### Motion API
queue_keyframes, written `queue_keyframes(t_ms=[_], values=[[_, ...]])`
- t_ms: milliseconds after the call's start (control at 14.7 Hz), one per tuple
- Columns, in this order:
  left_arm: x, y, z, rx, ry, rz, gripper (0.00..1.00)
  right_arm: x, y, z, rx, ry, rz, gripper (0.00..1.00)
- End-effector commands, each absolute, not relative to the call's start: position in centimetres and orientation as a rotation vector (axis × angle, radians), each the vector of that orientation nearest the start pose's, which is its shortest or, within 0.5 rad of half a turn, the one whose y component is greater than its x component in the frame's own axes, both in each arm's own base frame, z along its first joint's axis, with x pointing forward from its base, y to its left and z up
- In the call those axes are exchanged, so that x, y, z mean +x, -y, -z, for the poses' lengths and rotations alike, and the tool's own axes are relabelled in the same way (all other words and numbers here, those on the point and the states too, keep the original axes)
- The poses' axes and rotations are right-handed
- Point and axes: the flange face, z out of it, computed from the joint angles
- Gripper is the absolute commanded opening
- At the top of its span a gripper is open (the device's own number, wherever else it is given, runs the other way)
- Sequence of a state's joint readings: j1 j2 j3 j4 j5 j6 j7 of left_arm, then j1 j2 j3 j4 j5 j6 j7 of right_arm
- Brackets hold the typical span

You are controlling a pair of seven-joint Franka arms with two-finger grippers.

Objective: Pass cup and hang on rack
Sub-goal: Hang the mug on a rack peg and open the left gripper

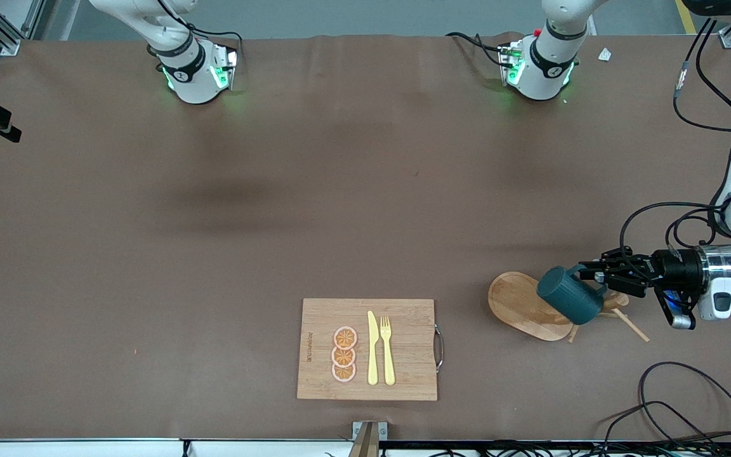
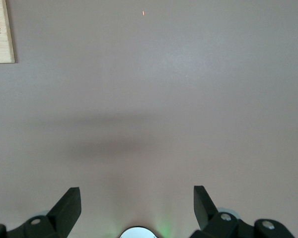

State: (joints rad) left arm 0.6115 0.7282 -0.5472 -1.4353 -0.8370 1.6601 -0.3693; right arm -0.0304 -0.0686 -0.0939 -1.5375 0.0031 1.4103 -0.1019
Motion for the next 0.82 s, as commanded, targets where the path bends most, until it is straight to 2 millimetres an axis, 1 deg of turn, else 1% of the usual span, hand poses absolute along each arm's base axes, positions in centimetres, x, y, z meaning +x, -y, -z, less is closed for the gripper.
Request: queue_keyframes(t_ms=[0, 68, 136, 204, 272, 341, 477, 681, 749], values=[[68.7, -5.1, -34.9, 1.826, -0.71, 0.595, 0.53, 50.3, 6.6, -66.4, -3.138, -0.007, -0.095, 1.0], [68.8, -5.4, -35.2, 1.827, -0.711, 0.586, 0.56, 50.3, 6.6, -66.4, -3.143, -0.008, -0.096, 1.0], [69.0, -5.7, -35.7, 1.836, -0.717, 0.577, 0.63, 50.3, 6.6, -66.4, -3.147, -0.006, -0.102, 1.0], [69.0, -6.0, -36.0, 1.85, -0.725, 0.573, 0.76, 50.3, 6.5, -66.4, -3.147, -0.006, -0.104, 1.0], [68.9, -6.3, -36.7, 1.871, -0.726, 0.56, 1.0, 50.3, 6.4, -66.4, -3.153, -0.003, -0.103, 1.0], [68.7, -6.4, -38.0, 1.897, -0.721, 0.537, 1.0, 50.3, 6.4, -66.4, -3.158, -0.001, -0.104, 1.0], [68.2, -6.3, -41.4, 1.964, -0.755, 0.514, 1.0, 50.3, 6.3, -66.4, -3.158, 0.001, -0.104, 1.0], [66.5, -4.7, -48.2, 2.105, -0.815, 0.475, 1.0, 50.2, 6.3, -66.6, -3.156, -0.004, -0.113, 1.0], [65.9, -4.2, -49.9, 2.155, -0.806, 0.456, 1.0, 50.2, 6.3, -66.6, -3.156, -0.001, -0.113, 1.0]])
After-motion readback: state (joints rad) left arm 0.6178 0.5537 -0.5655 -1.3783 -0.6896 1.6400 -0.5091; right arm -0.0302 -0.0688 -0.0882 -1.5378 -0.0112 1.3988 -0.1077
